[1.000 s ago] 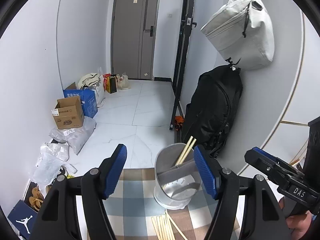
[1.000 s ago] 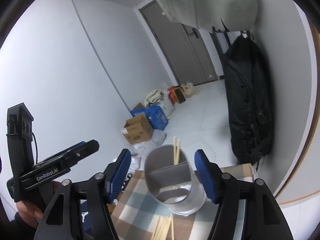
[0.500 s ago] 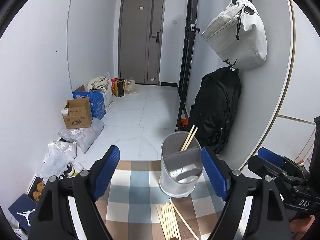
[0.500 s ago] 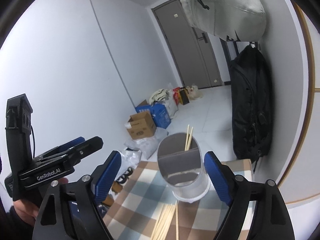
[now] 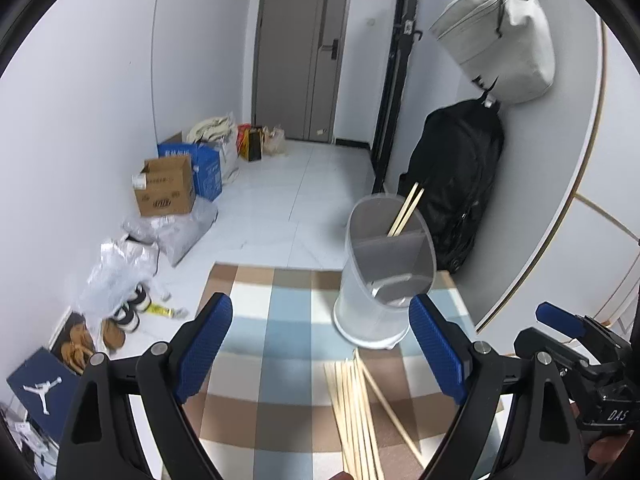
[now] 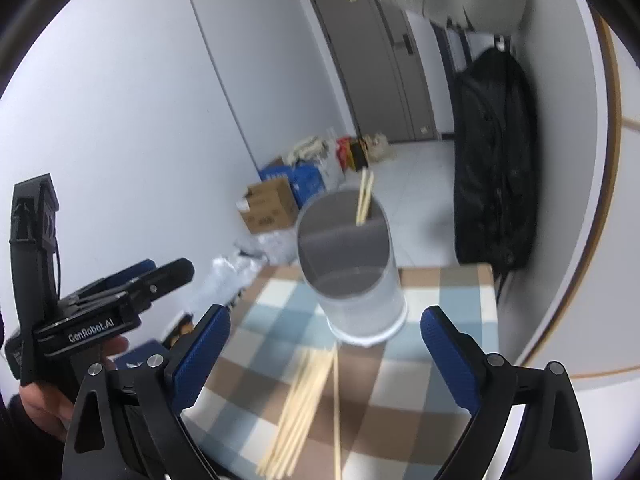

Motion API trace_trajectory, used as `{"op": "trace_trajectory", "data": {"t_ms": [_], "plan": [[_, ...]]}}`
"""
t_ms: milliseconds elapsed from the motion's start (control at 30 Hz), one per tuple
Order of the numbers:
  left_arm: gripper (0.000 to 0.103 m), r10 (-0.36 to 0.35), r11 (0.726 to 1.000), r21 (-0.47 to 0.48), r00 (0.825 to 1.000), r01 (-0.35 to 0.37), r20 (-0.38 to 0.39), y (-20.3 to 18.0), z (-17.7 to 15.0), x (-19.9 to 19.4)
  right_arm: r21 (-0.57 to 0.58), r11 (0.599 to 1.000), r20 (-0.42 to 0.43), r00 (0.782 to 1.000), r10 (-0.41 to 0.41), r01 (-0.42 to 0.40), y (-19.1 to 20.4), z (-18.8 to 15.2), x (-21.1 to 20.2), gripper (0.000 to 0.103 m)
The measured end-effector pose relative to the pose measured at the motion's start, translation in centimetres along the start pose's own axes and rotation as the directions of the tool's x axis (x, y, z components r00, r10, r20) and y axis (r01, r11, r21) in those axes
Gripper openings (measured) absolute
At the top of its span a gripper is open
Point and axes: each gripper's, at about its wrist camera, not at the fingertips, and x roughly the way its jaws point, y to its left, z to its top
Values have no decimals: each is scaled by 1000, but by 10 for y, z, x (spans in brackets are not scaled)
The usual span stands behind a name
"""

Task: Organize utensils
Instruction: 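Withdraw both open grippers from the holder back toward the chopstick pile, then lower the right gripper onto the chopstick pile and close on one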

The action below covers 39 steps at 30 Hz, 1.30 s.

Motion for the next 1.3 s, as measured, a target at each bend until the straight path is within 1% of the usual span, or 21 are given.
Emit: {"op": "trace_trajectory", "data": {"t_ms": [100, 233, 400, 467, 533, 567, 600, 633, 700, 733, 867, 900, 1000, 1067, 1133, 1200, 1300], "plan": [[87, 10, 1000, -17, 1000, -11, -25, 6, -8, 9, 2, 1000, -58, 998, -14, 14, -2, -10, 14, 97], [87, 16, 999, -42, 998, -18, -56, 15, -16, 18, 15, 1000, -131, 991, -5, 7, -4, -24, 34, 97], [87, 14, 997, -74, 994, -22, -107, 27, -28, 33, 53, 998, -210, 977, 36, -25, -7, -34, 60, 95], [87, 14, 996, -82, 992, -24, -126, 32, -33, 38, 59, 998, -245, 968, 50, -36, -5, -36, 73, 89], [87, 27, 996, -83, 989, -40, -143, 37, -38, 43, 59, 997, -284, 957, 56, -41, -4, -39, 86, 80], [87, 31, 995, -89, 988, -45, -151, 39, -39, 45, 61, 997, -296, 953, 56, -39, -4, -40, 90, 79], [87, 27, 994, -98, 987, -43, -156, 41, -39, 46, 67, 997, -311, 949, 55, -36, -4, -42, 96, 76], [87, 19, 994, -105, 987, -36, -160, 43, -38, 47, 80, 996, -328, 943, 57, -33, -6, -44, 105, 71], [87, 28, 995, -94, 987, -44, -161, 44, -37, 48, 105, 994, -357, 931, 71, -36, -8, -46, 116, 64], [87, 34, 995, -88, 986, -49, -162, 45, -36, 49, 120, 992, -377, 923, 79, -36, -10, -48, 125, 61], [87, 34, 994, -98, 979, -54, -199, 53, -36, 57, 129, 991, -416, 906, 72, -20, -10, -51, 146, 53], [87, 27, 993, -110, 977, -51, -210, 56, -37, 59, 127, 992, -421, 904, 70, -17, -9, -51, 149, 49], [87, 25, 991, -125, 971, -56, -239, 62, -37, 65, 108, 994, -431, 901, 49, -3, -5, -50, 163, 46], [87, 26, 990, -129, 968, -60, -249, 63, -36, 67, 95, 995, -437, 899, 29, 14, -3, -49, 171, 41], [87, 30, 989, -132, 965, -66, -259, 65, -36, 69, 86, 996, -447, 894, 9, 34, -3, -50, 179, 35], [87, 29, 988, -140, 962, -69, -270, 67, -36, 70, 83, 995, -454, 891, -8, 52, -3, -51, 185, 34], [87, 21, 986, -155, 960, -67, -279, 71, -36, 71, 75, 995, -471, 882, -25, 68, -2, -54, 194, 28]]}}
